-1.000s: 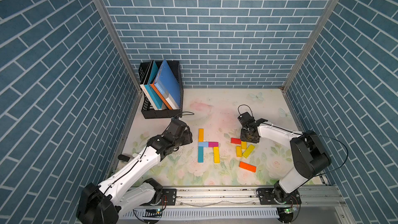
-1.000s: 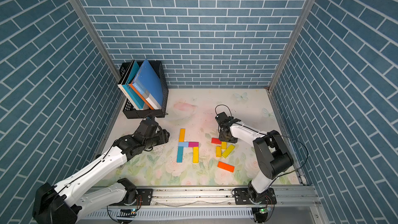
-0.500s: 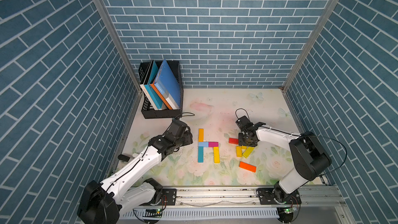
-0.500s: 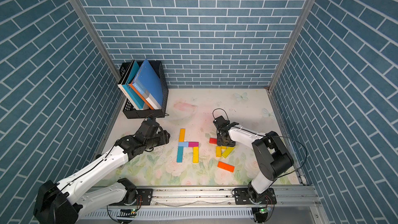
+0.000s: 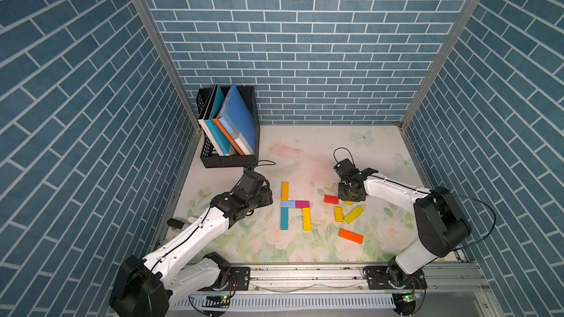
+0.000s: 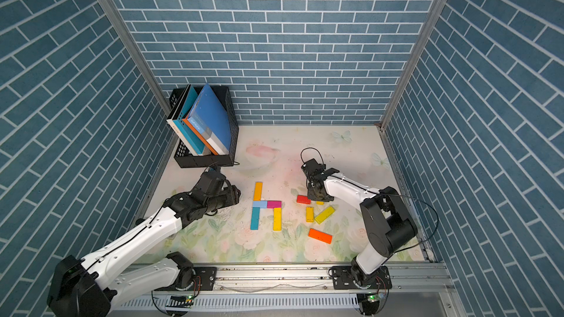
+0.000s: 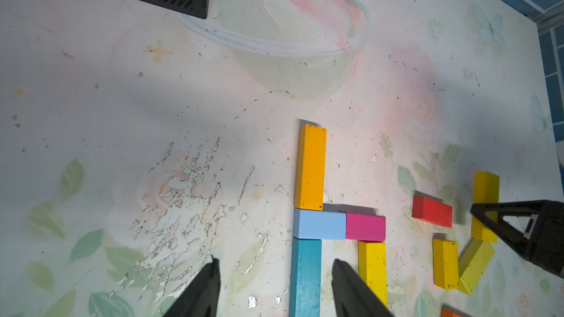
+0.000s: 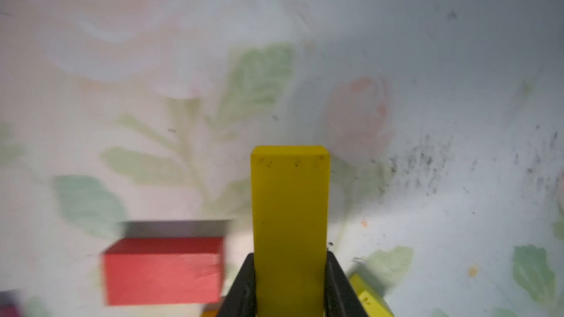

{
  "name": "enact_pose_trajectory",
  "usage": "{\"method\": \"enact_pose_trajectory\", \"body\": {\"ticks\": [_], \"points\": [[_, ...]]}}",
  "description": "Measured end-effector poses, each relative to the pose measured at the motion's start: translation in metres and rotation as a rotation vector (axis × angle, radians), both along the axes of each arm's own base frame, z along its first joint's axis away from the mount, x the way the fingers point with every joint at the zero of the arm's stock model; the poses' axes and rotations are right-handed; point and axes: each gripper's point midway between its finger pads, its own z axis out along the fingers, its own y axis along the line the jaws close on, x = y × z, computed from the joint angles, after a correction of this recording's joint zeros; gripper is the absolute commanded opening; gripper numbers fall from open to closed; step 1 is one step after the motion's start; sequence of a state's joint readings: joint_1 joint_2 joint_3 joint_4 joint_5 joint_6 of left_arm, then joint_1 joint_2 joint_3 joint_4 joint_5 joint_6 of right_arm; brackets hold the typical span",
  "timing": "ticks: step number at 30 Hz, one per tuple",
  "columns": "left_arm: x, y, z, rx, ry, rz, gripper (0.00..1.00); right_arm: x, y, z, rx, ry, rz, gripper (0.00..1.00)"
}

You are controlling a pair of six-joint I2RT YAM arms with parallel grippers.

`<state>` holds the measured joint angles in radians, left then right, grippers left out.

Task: Assemble the letter h with building blocks
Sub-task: Pick up the building block from the center of the board, then move the building block to the center of the board.

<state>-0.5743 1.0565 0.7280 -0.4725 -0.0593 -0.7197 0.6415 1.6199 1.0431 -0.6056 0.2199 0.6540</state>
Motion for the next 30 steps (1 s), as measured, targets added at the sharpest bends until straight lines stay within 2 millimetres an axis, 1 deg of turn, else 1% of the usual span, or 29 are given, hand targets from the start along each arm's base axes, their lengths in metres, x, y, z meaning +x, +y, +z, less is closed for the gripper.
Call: {"method": "enact_pose_trajectory", "body": {"ticks": [2, 4, 5, 6, 7, 9, 11, 13, 15, 17, 18, 20, 23, 25, 28, 30], "points": [[0.001, 0.0, 0.001, -0.002, -0.004, 0.003, 0.62, 0.009, 0.037, 0.02, 0.044, -0.047, 0.065, 0.12], [0.002, 0.0, 0.002, -0.005, -0.012, 0.004, 0.62, 0.016, 0.07, 0.027, 0.083, -0.07, 0.112, 0.12], [0.002, 0.0, 0.003, -0.005, -0.015, 0.006, 0.62, 0.018, 0.084, 0.024, 0.096, -0.069, 0.133, 0.12], [0.003, 0.0, 0.003, -0.006, -0.018, 0.007, 0.63, 0.019, 0.092, 0.019, 0.101, -0.061, 0.141, 0.12], [0.003, 0.0, 0.004, -0.007, -0.02, 0.008, 0.62, 0.018, 0.097, 0.009, 0.098, -0.042, 0.145, 0.12], [0.003, 0.001, 0.006, -0.009, -0.026, 0.011, 0.62, 0.015, 0.096, -0.012, 0.076, 0.004, 0.139, 0.12], [0.004, 0.002, 0.008, -0.011, -0.034, 0.015, 0.62, 0.011, 0.09, -0.032, 0.051, 0.05, 0.125, 0.11], [0.004, 0.003, 0.009, -0.012, -0.038, 0.019, 0.62, 0.008, 0.083, -0.042, 0.038, 0.07, 0.117, 0.11], [0.004, 0.003, 0.009, -0.012, -0.038, 0.02, 0.62, 0.008, 0.08, -0.042, 0.038, 0.066, 0.103, 0.11], [0.005, 0.004, 0.009, -0.013, -0.038, 0.022, 0.62, 0.008, 0.071, -0.042, 0.041, 0.061, 0.082, 0.12], [0.005, 0.004, 0.009, -0.014, -0.038, 0.022, 0.62, 0.007, 0.064, -0.042, 0.035, 0.063, 0.068, 0.12], [0.006, 0.003, 0.008, -0.015, -0.039, 0.023, 0.62, 0.005, 0.043, -0.041, 0.009, 0.075, 0.031, 0.12], [0.006, 0.003, 0.005, -0.013, -0.032, 0.022, 0.61, 0.011, 0.028, -0.039, -0.012, 0.078, -0.004, 0.12], [0.007, 0.002, 0.004, -0.013, -0.03, 0.021, 0.61, 0.015, 0.03, -0.033, -0.006, 0.071, -0.006, 0.12], [0.007, 0.002, 0.004, -0.013, -0.03, 0.022, 0.61, 0.029, 0.049, -0.019, 0.022, 0.037, 0.018, 0.12], [0.007, 0.002, 0.004, -0.013, -0.031, 0.023, 0.61, 0.039, 0.061, -0.014, 0.042, 0.017, 0.033, 0.12]]}}
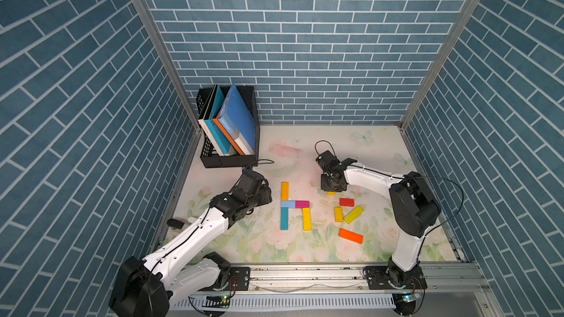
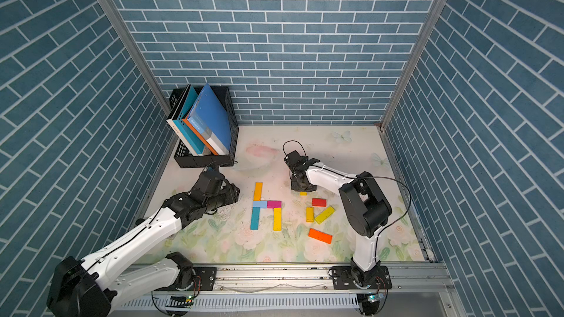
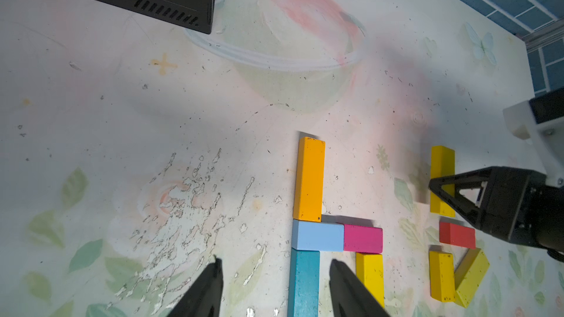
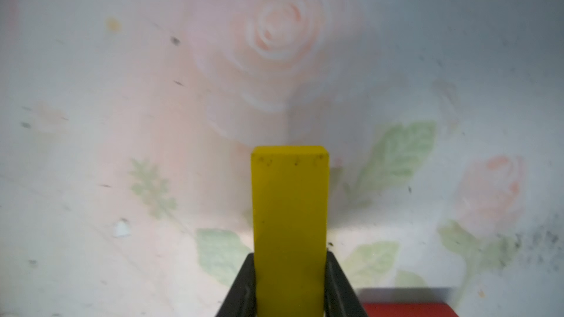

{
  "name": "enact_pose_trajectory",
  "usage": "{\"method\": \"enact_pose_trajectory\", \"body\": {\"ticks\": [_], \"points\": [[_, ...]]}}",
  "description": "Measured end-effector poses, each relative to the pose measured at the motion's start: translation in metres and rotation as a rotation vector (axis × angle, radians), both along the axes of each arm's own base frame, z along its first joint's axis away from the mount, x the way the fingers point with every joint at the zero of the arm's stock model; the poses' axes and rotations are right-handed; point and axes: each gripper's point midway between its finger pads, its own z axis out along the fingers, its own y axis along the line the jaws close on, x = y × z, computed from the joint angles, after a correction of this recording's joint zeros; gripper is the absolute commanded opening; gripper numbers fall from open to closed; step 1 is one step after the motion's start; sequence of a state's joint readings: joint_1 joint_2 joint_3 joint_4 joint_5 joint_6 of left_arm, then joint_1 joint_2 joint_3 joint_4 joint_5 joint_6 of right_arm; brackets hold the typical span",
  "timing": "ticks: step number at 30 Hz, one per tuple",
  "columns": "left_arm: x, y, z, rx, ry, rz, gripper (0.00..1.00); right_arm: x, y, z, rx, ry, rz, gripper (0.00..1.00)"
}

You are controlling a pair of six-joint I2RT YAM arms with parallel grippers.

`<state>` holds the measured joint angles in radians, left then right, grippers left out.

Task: Assemble the letter h with building blocks
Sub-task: Place the building block at the center of the board.

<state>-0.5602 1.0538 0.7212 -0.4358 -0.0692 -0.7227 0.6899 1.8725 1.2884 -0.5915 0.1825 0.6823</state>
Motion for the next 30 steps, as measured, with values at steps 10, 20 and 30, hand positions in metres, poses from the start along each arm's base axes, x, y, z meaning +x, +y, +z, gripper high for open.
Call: {"method": "enact_pose_trajectory", "body": {"ticks": [10, 20, 30], "points": [[0.001, 0.002, -0.002, 0.004, 0.006, 0.006, 0.61, 0.004, 0.018, -0.026, -0.018, 0.05, 0.032, 0.13], [0.001, 0.002, -0.005, 0.004, 0.012, 0.007, 0.61, 0.005, 0.022, -0.026, -0.02, 0.049, 0.056, 0.51], [-0.001, 0.003, -0.01, 0.011, 0.025, 0.007, 0.61, 0.011, 0.022, -0.016, -0.034, 0.028, 0.056, 0.69]]}}
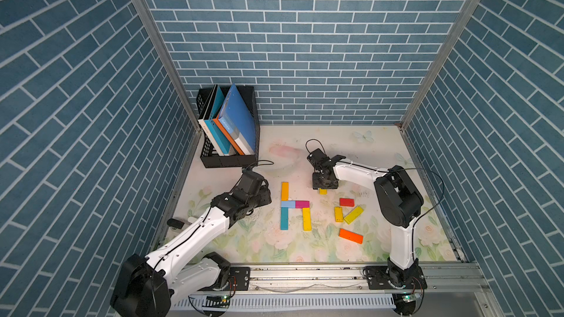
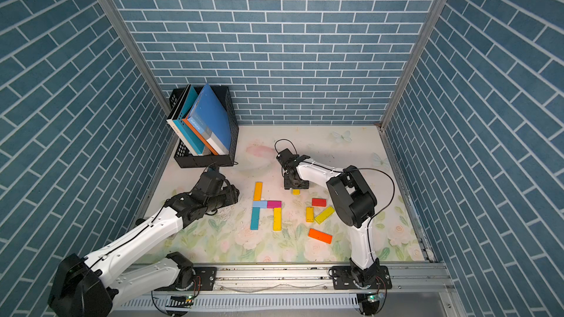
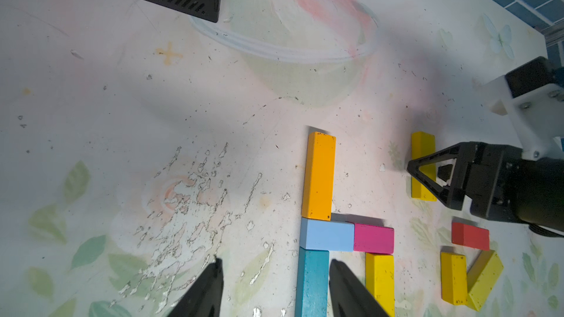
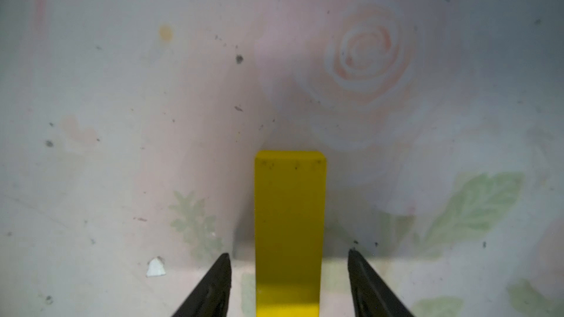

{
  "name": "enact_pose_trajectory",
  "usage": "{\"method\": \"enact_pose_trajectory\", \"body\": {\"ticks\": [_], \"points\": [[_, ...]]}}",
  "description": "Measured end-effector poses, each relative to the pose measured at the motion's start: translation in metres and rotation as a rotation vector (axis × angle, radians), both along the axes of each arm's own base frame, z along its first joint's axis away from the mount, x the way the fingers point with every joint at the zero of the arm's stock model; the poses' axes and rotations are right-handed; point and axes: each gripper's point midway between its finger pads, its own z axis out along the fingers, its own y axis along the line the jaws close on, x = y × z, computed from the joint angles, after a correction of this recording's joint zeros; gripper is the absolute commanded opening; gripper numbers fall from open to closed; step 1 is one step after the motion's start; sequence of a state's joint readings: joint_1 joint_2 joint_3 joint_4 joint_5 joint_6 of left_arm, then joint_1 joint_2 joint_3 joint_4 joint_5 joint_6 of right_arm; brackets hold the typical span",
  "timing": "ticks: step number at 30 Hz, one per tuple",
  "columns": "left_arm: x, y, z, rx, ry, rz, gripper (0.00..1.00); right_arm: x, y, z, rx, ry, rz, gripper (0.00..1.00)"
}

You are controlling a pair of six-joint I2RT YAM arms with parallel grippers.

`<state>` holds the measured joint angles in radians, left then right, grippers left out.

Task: Assemble the letter h with building blocks
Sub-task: Place the building block at the center of the board, then pick up the building block from the center of the board.

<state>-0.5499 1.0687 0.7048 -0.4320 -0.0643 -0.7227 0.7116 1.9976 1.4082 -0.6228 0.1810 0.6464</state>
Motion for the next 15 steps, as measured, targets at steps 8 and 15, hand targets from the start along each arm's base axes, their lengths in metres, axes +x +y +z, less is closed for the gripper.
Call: {"method": "enact_pose_trajectory", "body": {"ticks": [8, 15], "points": [[-0.001, 0.0, 0.0, 0.001, 0.0, -0.001, 0.61, -0.022, -0.038, 0.055, 0.048, -0.112, -0.048, 0.85], [-0.001, 0.0, 0.0, 0.003, -0.001, -0.004, 0.61, -0.063, -0.092, 0.022, 0.019, -0.025, -0.089, 0.94]]}}
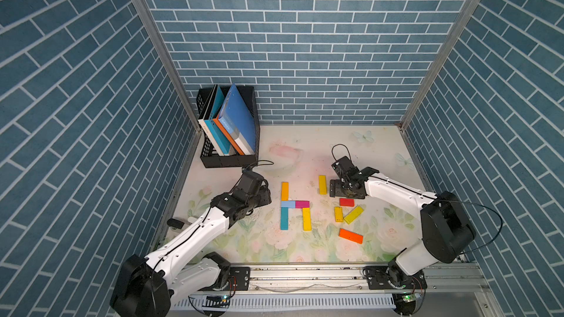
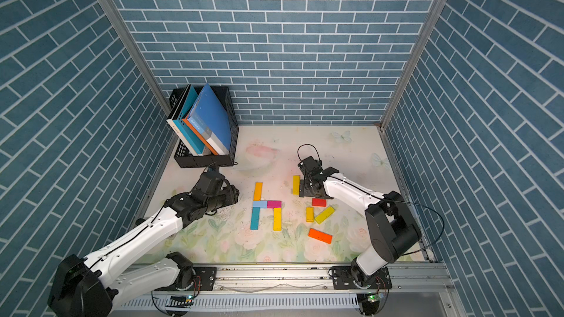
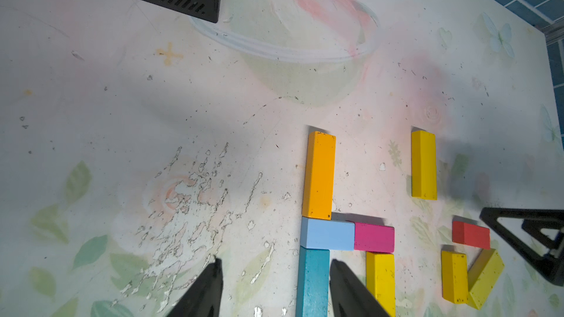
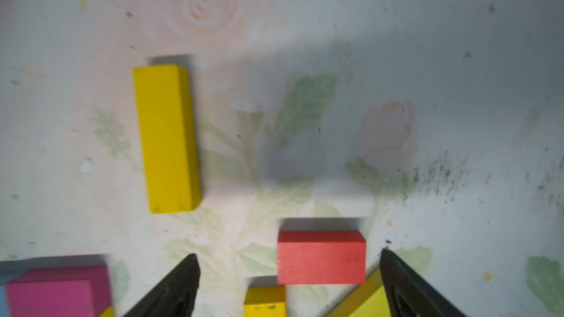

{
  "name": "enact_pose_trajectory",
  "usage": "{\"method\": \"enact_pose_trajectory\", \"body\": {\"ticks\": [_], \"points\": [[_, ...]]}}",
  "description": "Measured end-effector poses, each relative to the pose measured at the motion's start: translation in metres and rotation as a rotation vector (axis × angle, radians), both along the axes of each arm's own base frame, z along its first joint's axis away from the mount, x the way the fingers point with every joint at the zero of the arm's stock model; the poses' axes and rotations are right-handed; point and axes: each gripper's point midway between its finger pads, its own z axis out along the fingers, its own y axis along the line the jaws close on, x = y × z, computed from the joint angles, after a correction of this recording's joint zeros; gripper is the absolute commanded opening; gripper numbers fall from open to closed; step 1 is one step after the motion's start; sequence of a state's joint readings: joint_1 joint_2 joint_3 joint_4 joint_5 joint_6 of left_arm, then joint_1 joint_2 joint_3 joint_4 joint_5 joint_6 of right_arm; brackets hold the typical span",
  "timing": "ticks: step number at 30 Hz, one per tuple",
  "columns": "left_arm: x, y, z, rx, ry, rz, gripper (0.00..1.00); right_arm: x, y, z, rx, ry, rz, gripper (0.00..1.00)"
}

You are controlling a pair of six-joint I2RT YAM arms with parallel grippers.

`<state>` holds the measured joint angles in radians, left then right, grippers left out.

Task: Assemble the letter h with building blocks
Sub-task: Pick up the building block from the center of the board.

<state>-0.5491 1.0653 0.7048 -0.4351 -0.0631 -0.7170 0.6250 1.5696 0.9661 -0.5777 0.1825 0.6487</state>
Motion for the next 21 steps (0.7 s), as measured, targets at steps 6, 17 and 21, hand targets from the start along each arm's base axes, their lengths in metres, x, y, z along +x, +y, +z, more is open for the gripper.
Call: {"method": "enact_pose_trajectory", "body": {"ticks": [6, 17, 21], "points": [[0.0, -0.001, 0.0, -0.005, 0.0, -0.003, 0.61, -0.021, -0.012, -0.026, -0.01, 0.077, 0.011, 0.9], [0.001, -0.002, 0.0, -0.007, -0.002, -0.004, 0.61, -0.012, -0.008, -0.03, 0.022, 0.042, 0.034, 0.55], [0.001, -0.003, -0.001, -0.008, 0.002, -0.006, 0.61, -0.012, -0.006, -0.03, 0.023, 0.038, 0.04, 0.47]]}}
